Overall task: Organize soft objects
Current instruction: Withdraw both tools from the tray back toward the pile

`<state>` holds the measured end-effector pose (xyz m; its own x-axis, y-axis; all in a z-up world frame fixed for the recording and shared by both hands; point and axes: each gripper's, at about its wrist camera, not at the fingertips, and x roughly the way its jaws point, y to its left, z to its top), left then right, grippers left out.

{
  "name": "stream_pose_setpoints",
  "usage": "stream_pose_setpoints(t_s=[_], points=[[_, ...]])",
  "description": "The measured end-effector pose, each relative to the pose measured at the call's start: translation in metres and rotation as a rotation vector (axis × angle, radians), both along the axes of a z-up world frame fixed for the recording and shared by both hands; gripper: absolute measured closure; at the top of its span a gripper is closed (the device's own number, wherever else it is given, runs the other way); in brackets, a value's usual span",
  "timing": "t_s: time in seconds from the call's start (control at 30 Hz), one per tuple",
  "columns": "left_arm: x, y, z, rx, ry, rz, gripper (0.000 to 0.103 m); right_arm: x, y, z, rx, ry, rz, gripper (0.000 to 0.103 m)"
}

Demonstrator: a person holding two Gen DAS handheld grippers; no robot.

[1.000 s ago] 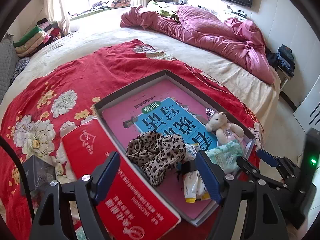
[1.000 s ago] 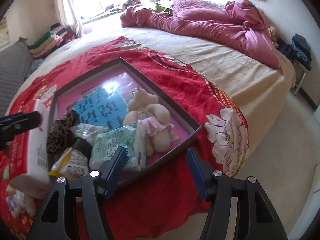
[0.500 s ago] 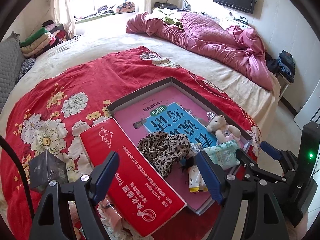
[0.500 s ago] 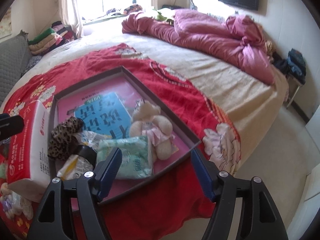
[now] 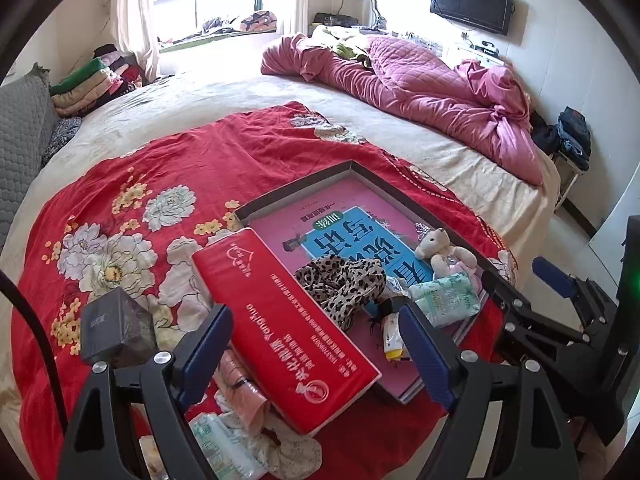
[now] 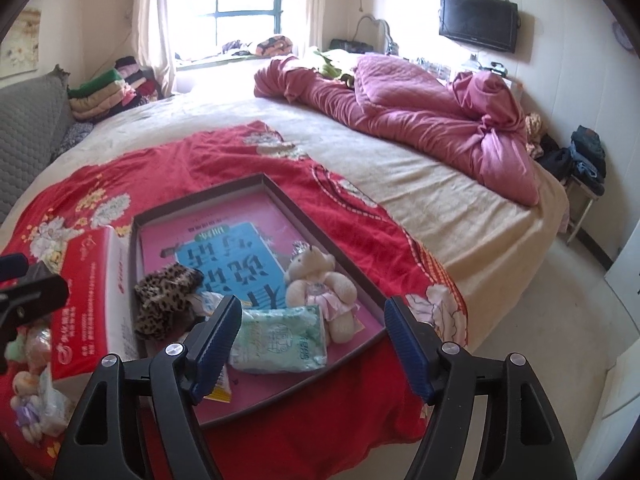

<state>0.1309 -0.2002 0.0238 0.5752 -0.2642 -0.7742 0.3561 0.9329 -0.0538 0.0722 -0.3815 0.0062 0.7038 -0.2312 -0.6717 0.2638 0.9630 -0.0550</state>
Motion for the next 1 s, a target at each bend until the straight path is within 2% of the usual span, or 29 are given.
stream_pose_setpoints(t_s=[0.4,0.7,1.0], points=[[-0.018,0.021,0.017,-0.001,-0.023,0.019,0.018,-0.014,0.024,0.033,-0.012,-0.056,0.021,0.025],[-0.036,0.048,0.030,-0.009,-0.026,0.062,0.018,-0.023,0.048,0.058,-0.019,-0.096,0.078,0.025],[-0.050,0.071,0.034,-0.001,-0.026,0.100,0.018,-0.034,0.072,0.072,-0.023,-0.095,0.126,0.025]])
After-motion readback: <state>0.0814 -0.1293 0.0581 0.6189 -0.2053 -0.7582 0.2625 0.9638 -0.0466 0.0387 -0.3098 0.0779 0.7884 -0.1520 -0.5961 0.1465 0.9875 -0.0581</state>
